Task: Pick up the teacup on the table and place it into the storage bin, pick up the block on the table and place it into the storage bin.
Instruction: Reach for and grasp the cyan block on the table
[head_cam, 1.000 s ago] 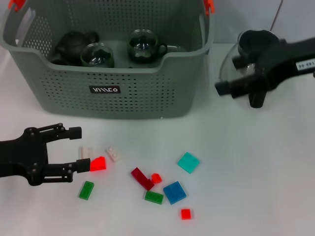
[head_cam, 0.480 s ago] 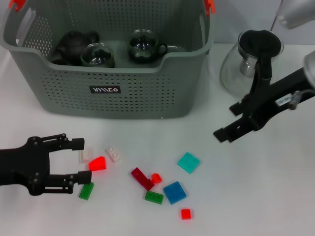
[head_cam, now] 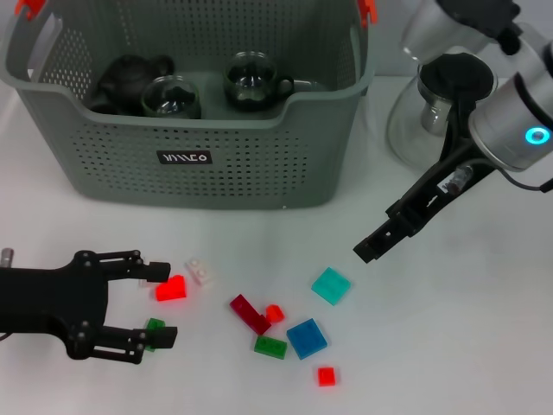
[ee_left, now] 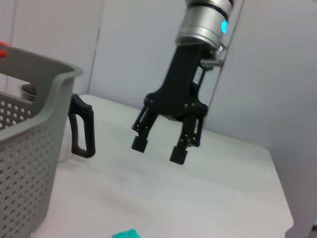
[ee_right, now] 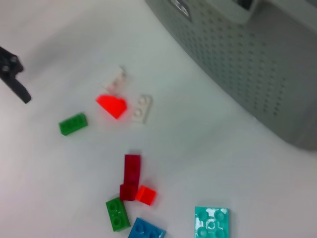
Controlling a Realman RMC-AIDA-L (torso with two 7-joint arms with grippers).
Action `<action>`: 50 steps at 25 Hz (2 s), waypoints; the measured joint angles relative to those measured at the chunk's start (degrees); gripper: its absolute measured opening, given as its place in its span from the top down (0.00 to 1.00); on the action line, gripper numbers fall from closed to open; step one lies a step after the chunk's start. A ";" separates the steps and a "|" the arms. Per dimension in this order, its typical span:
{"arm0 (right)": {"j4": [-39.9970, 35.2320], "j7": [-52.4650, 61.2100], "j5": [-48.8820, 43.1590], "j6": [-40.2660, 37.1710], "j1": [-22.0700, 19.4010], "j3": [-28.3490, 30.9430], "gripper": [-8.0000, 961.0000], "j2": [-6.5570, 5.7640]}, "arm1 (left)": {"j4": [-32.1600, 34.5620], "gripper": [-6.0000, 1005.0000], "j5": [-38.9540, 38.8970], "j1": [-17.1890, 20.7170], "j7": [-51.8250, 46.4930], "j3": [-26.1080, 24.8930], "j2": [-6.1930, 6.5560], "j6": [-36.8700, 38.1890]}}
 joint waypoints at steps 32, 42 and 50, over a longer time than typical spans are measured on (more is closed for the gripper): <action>14.87 9.51 0.85 15.15 8.49 -23.53 0.05 0.72 | 1.93 0.14 3.71 -3.52 1.05 1.23 -1.20 -1.96; 15.49 11.15 5.98 23.88 7.72 -32.57 0.05 0.83 | 1.90 0.14 3.68 -3.44 1.02 0.94 -1.23 -2.08; 15.62 11.25 6.91 25.34 7.23 -33.32 0.05 0.86 | 2.00 0.14 3.63 -3.09 1.35 0.78 -1.38 -2.43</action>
